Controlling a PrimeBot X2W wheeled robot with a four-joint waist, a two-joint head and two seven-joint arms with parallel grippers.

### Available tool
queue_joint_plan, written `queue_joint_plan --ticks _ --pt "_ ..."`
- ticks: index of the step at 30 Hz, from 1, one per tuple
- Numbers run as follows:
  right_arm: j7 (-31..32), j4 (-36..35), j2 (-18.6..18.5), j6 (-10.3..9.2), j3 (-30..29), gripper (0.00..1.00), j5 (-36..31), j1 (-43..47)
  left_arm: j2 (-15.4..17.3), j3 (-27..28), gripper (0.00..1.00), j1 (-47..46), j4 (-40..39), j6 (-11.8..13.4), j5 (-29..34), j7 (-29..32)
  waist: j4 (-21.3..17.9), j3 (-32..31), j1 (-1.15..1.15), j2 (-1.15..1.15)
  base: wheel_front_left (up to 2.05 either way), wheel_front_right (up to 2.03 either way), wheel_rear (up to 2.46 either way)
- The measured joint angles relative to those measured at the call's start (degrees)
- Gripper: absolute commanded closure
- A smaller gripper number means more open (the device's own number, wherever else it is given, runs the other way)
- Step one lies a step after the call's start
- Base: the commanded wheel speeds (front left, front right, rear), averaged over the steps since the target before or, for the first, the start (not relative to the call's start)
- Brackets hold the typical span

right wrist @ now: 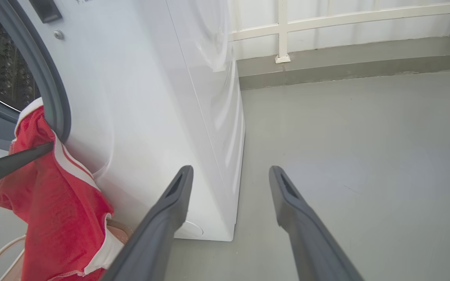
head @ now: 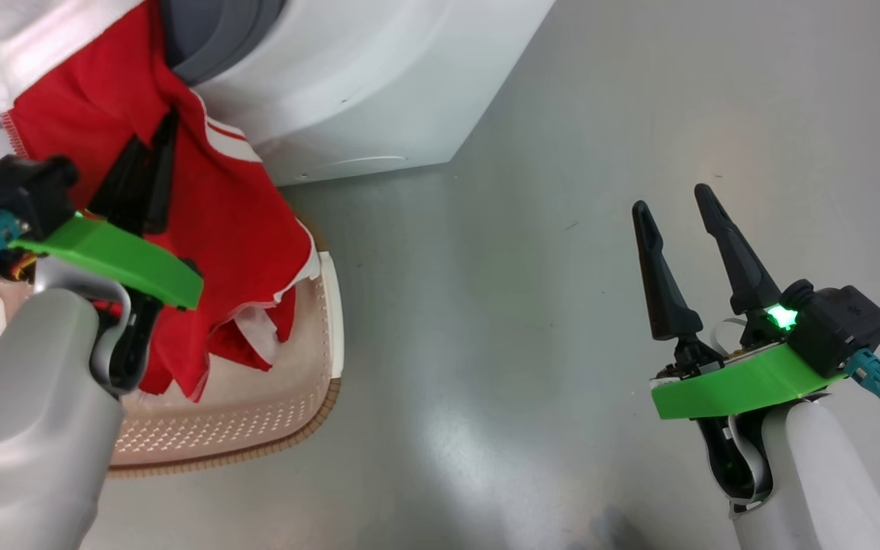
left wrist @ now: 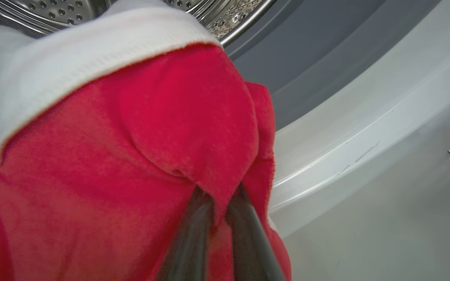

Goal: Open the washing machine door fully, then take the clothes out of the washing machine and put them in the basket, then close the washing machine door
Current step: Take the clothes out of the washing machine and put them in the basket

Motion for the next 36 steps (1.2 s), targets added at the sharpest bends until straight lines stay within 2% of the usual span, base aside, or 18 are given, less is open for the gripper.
queue_joint_plan --ticks 10,20,30,36 --pt "0.0 -0.03 0.0 0.0 -0.32 0.0 -0.02 0.01 0.93 5.79 1.0 10.1 -6.8 0.0 1.58 -0.2 1.46 -0.79 0.0 0.0 0.0 0.0 0.0" --pt "0.0 0.08 -0.01 0.0 -0.44 0.0 -0.18 0.03 1.62 8.81 1.0 19.29 -10.76 0.0 2.21 -0.26 2.47 -1.75 0.0 0.0 0.0 0.0 0.0" --pt "0.0 0.46 -0.01 0.0 -0.26 0.0 -0.19 0.04 1.18 6.7 1.0 25.2 -6.43 0.0 2.44 -0.25 2.45 -2.29 0.0 0.0 0.0 0.0 0.0" --pt "0.0 0.73 -0.01 0.0 -0.08 0.0 -0.19 0.04 0.26 0.74 1.0 25.16 -0.44 0.0 0.22 -0.25 2.35 -2.42 0.0 0.0 0.0 0.0 0.0"
